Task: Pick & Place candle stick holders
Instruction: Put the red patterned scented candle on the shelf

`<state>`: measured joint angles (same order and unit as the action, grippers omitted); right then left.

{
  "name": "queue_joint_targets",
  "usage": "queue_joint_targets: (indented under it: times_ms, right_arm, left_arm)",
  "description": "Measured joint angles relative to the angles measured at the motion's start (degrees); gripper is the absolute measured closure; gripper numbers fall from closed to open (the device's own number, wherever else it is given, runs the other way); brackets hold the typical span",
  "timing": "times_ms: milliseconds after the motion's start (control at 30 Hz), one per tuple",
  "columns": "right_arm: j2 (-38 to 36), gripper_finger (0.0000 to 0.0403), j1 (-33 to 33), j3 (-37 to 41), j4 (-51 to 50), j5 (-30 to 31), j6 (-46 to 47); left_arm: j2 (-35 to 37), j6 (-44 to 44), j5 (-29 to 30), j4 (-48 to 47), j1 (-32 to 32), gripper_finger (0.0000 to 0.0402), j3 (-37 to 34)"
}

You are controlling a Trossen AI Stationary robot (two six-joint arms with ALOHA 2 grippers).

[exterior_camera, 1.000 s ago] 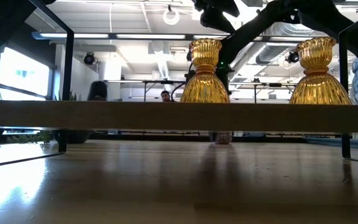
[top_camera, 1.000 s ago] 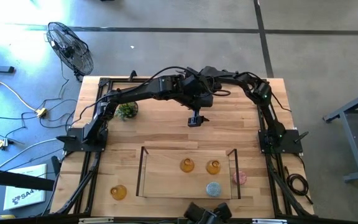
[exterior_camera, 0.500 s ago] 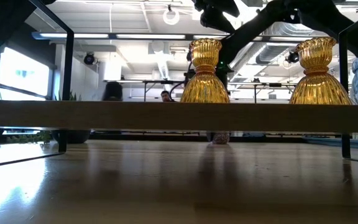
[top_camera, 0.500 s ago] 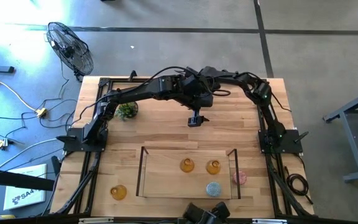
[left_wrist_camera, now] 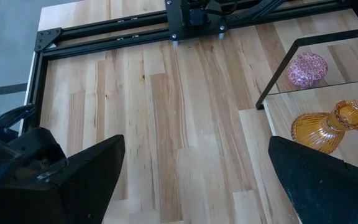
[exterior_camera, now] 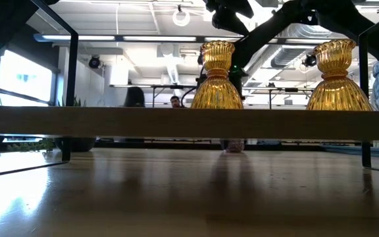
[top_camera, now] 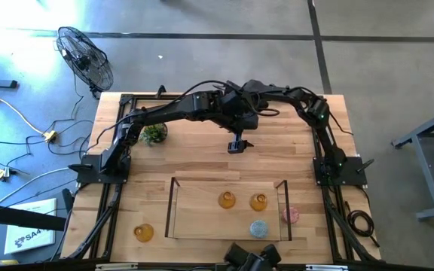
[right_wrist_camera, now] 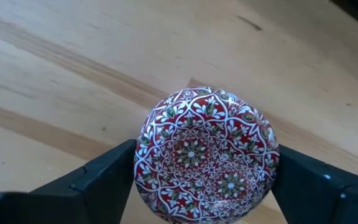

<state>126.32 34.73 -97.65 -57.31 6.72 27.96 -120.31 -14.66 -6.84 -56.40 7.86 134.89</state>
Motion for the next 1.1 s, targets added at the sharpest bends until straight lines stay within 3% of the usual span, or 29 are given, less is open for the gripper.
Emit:
queue_joint_targets:
  times_ms: [333, 533, 1100]
  right_arm:
    - [-0.03, 0.0099, 0.26, 0.27, 1.67, -2.60, -1.66]
    - [-0.70, 0.0099, 0.91, 4.43, 6.05, -4.35, -2.64]
    - [-0.43, 0.0100, 0.82, 4.52, 6.09, -1.05, -2.82]
  left_arm:
    - [0.00, -0.02, 0.01, 0.00, 0.00, 0.0011, 0.00]
    - [0.00, -0.02, 0.01, 0.02, 0.00, 0.0011, 0.01]
    - [0.00, -0.02, 0.01, 0.09, 0.02, 0.0011, 0.02]
